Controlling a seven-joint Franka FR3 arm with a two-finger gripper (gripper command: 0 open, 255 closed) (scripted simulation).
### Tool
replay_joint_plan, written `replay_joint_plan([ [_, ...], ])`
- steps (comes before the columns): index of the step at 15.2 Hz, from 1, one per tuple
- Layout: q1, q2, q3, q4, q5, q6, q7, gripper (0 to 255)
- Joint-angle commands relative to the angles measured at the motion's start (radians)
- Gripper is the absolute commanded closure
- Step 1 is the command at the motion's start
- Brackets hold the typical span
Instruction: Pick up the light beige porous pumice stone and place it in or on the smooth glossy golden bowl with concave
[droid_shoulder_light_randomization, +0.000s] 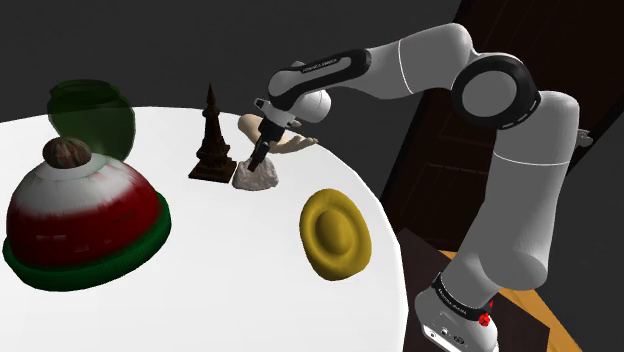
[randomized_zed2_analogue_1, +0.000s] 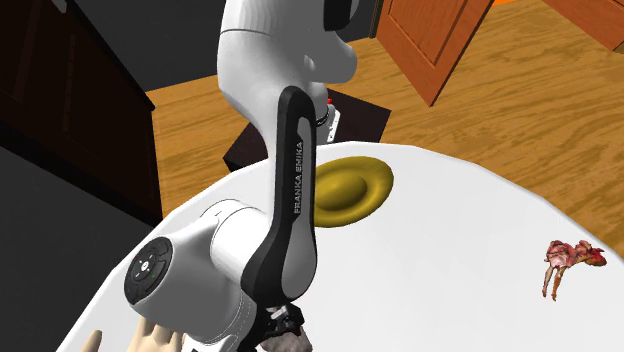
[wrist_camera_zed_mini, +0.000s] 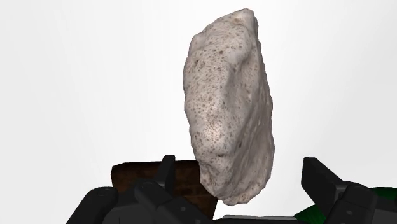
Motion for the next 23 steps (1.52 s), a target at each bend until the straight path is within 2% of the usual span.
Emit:
replay_joint_plan([
  [1, 0.000, 0.004, 0.001, -0.001, 0.002, 0.006, -0.002, 0],
  [7, 0.000, 0.004, 0.001, -0.001, 0.002, 0.006, -0.002, 0],
  [8, 0.000, 0.004, 0.001, -0.001, 0.002, 0.006, -0.002, 255],
  [17, 0.001, 0.004, 0.001, -0.001, 0.003, 0.006, -0.002, 255],
  [23, 0.003, -0.031, -0.008, 0.029, -0.025, -0.052, 0.036, 255],
])
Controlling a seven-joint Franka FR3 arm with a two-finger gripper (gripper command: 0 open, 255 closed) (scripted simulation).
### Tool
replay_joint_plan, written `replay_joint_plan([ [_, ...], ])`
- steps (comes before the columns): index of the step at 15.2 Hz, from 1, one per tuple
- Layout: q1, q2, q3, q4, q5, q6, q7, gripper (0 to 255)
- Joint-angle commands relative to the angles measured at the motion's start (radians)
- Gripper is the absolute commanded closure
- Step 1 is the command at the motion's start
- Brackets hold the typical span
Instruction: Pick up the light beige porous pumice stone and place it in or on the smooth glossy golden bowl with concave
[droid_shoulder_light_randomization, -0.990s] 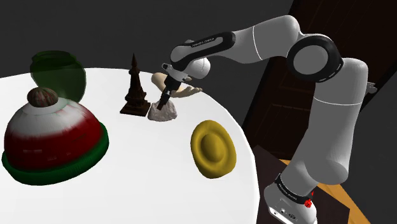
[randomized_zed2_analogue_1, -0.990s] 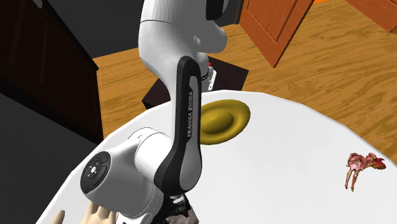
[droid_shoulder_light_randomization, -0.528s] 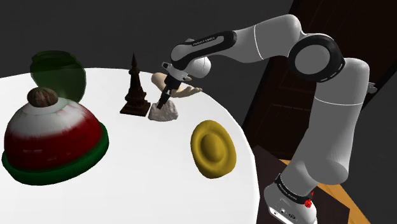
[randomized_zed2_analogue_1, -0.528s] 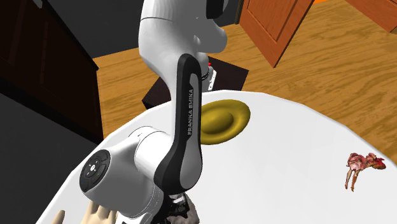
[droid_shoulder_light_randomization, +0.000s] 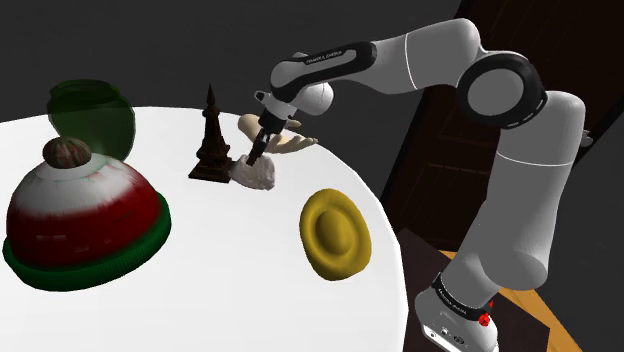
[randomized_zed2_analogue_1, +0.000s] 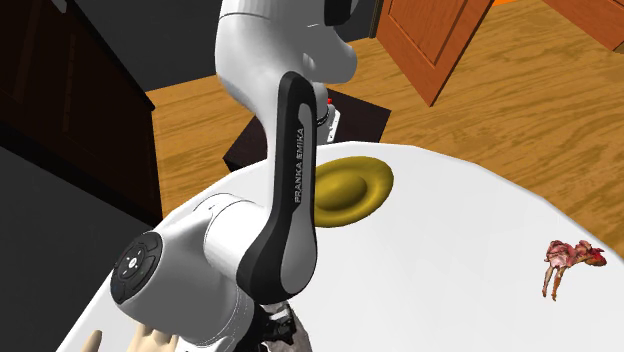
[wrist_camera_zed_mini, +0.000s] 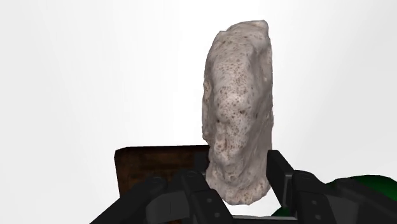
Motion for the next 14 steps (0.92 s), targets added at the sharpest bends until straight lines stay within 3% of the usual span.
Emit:
replay_joint_plan([
  [1, 0.001, -0.011, -0.003, 0.012, -0.009, -0.021, 0.013, 255],
  [14, 0.001, -0.064, -0.015, 0.109, -0.058, -0.158, 0.090, 255],
])
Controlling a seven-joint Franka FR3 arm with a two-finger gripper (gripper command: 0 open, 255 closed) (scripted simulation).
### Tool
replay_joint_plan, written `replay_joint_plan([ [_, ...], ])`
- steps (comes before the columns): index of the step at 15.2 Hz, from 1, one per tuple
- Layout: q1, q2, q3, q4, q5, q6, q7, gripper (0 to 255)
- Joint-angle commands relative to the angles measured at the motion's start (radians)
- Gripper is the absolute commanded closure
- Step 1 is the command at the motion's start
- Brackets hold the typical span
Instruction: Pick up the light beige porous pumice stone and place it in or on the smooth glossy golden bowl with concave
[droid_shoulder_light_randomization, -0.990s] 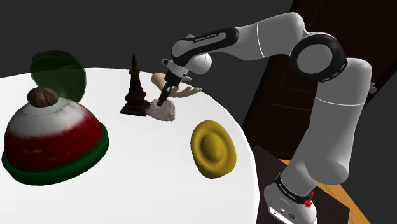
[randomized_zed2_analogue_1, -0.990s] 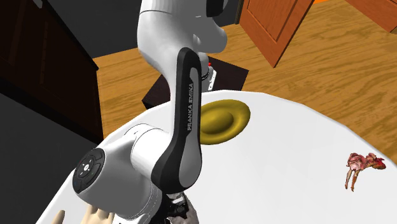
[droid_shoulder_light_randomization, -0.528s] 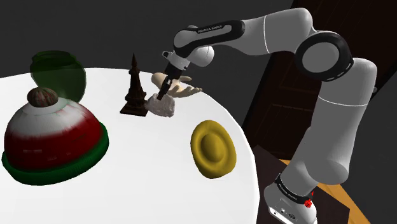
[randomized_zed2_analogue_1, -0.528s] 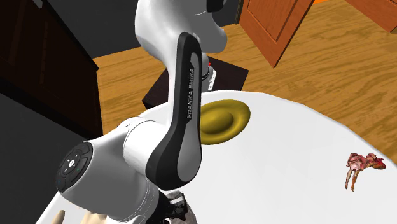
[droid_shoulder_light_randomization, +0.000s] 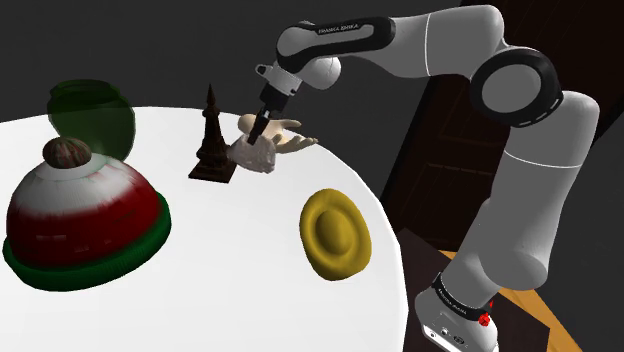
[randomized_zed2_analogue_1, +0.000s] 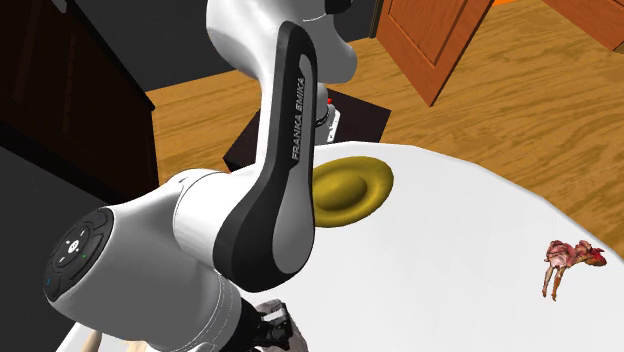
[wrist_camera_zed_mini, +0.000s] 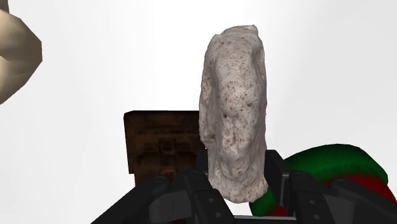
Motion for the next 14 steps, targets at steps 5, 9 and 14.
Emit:
replay_joint_plan([
  [5, -0.001, -0.015, -0.004, 0.060, -0.019, -0.068, 0.035, 255],
  [9, -0.002, -0.021, -0.007, 0.104, -0.029, -0.115, 0.056, 255],
  [14, 0.002, -0.067, -0.007, 0.086, -0.039, -0.137, 0.073, 255],
])
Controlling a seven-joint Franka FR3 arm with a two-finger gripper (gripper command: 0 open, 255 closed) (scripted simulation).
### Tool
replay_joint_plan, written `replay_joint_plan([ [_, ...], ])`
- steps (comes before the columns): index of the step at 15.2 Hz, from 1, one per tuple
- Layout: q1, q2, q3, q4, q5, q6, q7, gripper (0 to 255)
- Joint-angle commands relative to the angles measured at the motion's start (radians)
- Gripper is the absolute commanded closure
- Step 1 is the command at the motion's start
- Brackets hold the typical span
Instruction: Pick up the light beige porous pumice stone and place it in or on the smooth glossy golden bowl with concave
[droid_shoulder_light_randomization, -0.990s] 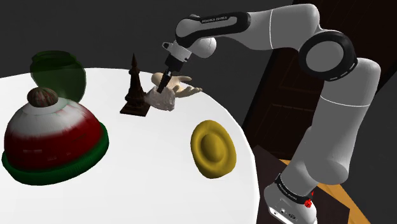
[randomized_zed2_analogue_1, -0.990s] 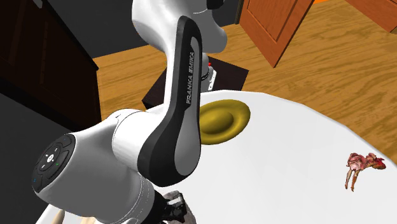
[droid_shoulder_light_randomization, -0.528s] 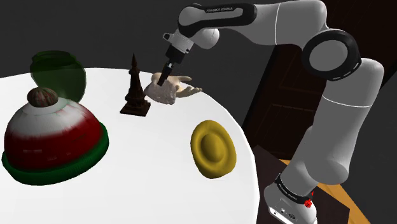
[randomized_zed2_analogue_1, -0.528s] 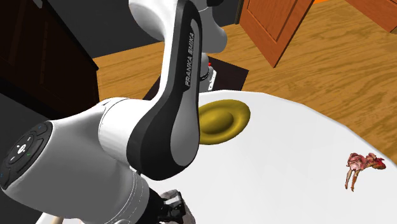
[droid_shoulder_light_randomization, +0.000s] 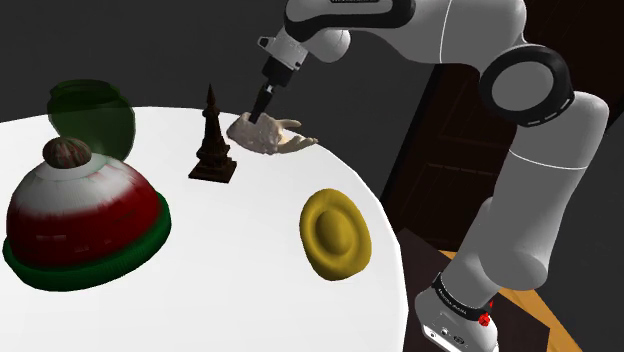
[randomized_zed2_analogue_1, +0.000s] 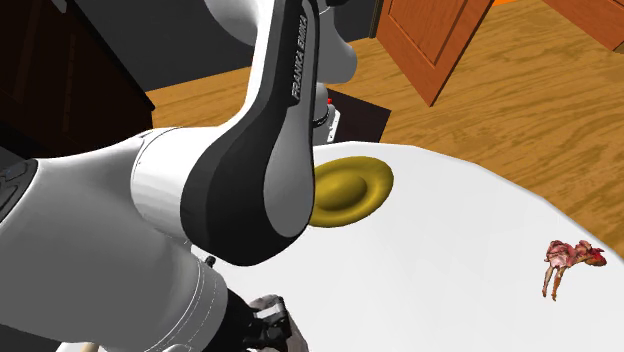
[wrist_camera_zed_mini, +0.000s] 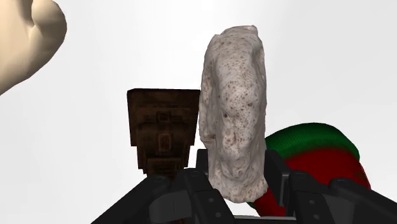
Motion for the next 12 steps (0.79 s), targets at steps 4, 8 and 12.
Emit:
replay_joint_plan([
  [4, 0.021, -0.192, 0.010, -0.234, -0.010, 0.052, 0.011, 255],
  [8, 0.032, -0.351, 0.025, -0.410, -0.018, 0.080, 0.032, 255],
  [12, 0.040, -0.509, 0.046, -0.564, -0.024, 0.088, 0.062, 255],
])
